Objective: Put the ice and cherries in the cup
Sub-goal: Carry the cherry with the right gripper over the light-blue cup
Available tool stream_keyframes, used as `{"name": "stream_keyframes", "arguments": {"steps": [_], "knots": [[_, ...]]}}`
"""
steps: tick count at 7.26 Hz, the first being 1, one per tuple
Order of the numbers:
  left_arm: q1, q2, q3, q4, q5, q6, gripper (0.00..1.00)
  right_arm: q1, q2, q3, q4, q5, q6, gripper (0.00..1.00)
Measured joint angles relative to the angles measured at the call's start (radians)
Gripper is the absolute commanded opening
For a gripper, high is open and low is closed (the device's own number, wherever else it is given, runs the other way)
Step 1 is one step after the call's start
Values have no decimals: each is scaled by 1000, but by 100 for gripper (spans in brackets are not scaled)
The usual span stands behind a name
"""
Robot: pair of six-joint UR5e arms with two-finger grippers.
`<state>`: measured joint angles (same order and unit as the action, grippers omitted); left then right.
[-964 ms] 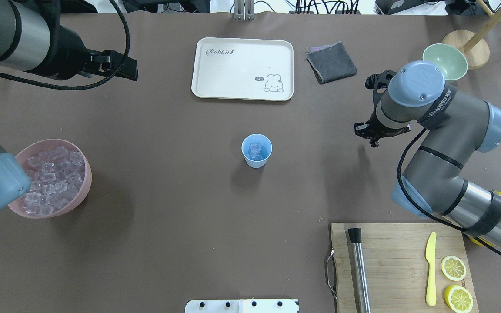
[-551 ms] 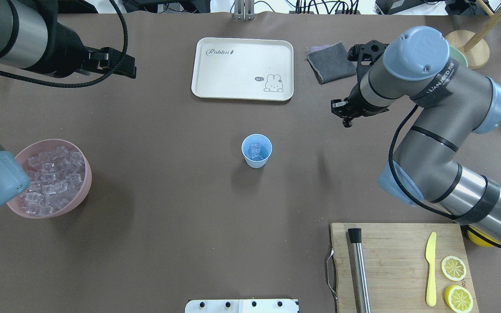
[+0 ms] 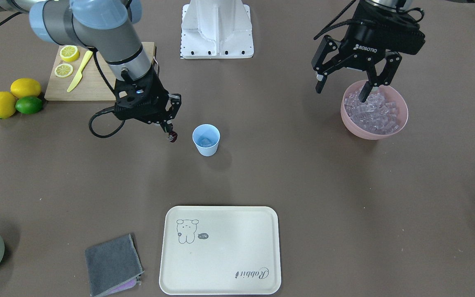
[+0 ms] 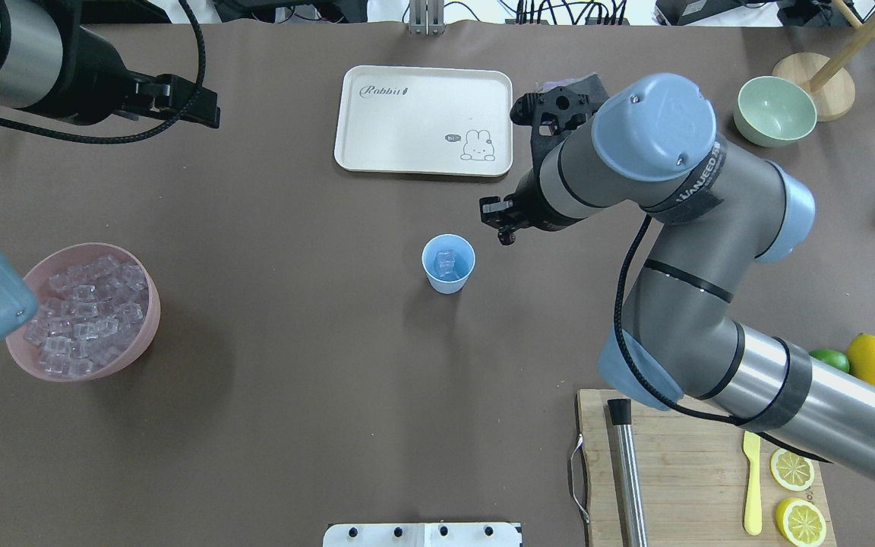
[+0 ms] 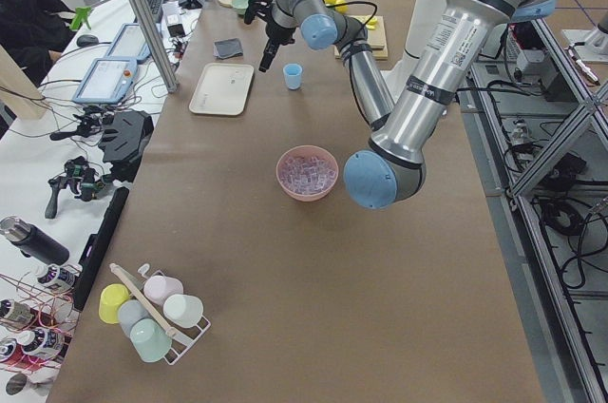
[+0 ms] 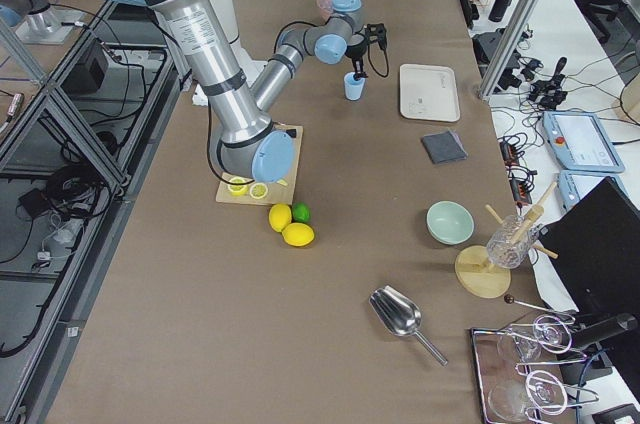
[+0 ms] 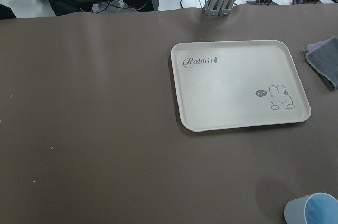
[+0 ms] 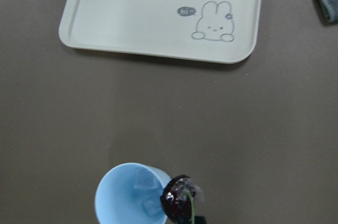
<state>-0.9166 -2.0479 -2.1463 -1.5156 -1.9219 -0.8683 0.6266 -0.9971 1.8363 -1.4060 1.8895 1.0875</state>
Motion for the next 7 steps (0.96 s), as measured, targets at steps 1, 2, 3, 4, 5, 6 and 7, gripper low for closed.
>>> {"name": "stream_keyframes", "arguments": {"steps": [1, 2, 3, 4, 5, 6, 7], "knots": [[-7, 2, 1, 1, 0, 12, 98, -41, 12, -5, 15, -36, 5, 0], [-10, 2, 3, 1, 0, 16, 98, -70, 31, -22, 21, -70, 7, 0], [-11, 3, 6, 2, 0, 18, 98, -86, 59, -56, 29, -94, 7, 0], [-12, 3, 8, 2, 0, 18, 98, -93, 86, -93, 41, -107, 6, 0], [-13, 3, 10, 2, 0, 19, 98, -95, 99, -115, 52, -116, 6, 0], [-13, 4, 11, 2, 0, 19, 98, -95, 101, -126, 57, -123, 6, 0], [-12, 3, 11, 2, 0, 20, 98, -96, 98, -131, 58, -127, 6, 0]]}}
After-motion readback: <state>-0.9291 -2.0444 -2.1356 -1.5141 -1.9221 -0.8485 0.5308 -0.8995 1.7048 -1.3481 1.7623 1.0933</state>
